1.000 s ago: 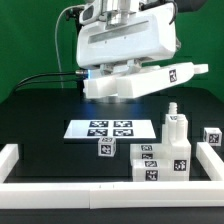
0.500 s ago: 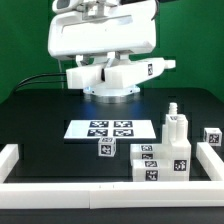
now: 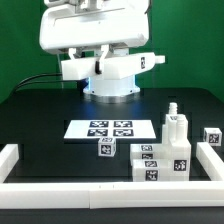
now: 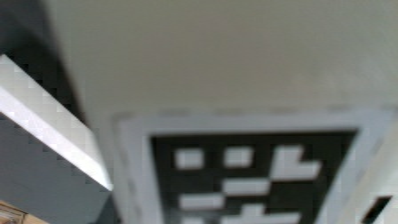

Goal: Assemble chair

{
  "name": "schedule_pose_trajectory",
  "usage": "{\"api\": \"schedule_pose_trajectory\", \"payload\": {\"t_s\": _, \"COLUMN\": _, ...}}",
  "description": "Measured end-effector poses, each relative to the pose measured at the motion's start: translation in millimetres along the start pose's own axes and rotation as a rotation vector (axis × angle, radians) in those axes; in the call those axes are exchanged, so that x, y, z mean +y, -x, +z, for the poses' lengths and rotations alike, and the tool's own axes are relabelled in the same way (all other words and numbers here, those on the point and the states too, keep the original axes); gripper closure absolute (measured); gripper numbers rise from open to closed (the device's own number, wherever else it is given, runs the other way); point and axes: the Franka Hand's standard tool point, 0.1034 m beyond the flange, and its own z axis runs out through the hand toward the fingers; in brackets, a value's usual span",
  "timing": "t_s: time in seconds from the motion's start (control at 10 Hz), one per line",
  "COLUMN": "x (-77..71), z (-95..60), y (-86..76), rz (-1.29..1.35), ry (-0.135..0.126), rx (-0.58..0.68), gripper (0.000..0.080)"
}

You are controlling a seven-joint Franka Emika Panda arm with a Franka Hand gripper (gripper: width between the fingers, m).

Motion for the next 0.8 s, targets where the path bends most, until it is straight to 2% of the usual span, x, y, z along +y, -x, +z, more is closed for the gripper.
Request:
{"api": "schedule_pose_trajectory", "payload": {"t_s": 0.1, "x": 1.0, "z": 0.1, "y": 0.0, "rz": -0.002, "ry": 0.001, "rx": -0.002, "gripper": 0.0515}}
{"api": "schedule_pose_trajectory", "payload": {"t_s": 0.3, "x": 13.3, "z": -1.4, "y": -5.6, "rz": -0.009, "ry": -0.016, "rx": -0.037, "gripper": 0.0515}}
{"api": "schedule_pose_trajectory", "payload": {"t_s": 0.6, "x": 31.5, "z": -2.3, "y": -16.5, "rz": -0.009, "ry": -0.013, "rx": -0.042, "gripper": 0.0515}}
{"api": "schedule_pose_trajectory", "payload": {"t_s": 0.8, "x": 36.2, "z": 1.2, "y": -19.8, "rz": 0.025, "ry": -0.04, "rx": -0.113, "gripper": 0.0515}}
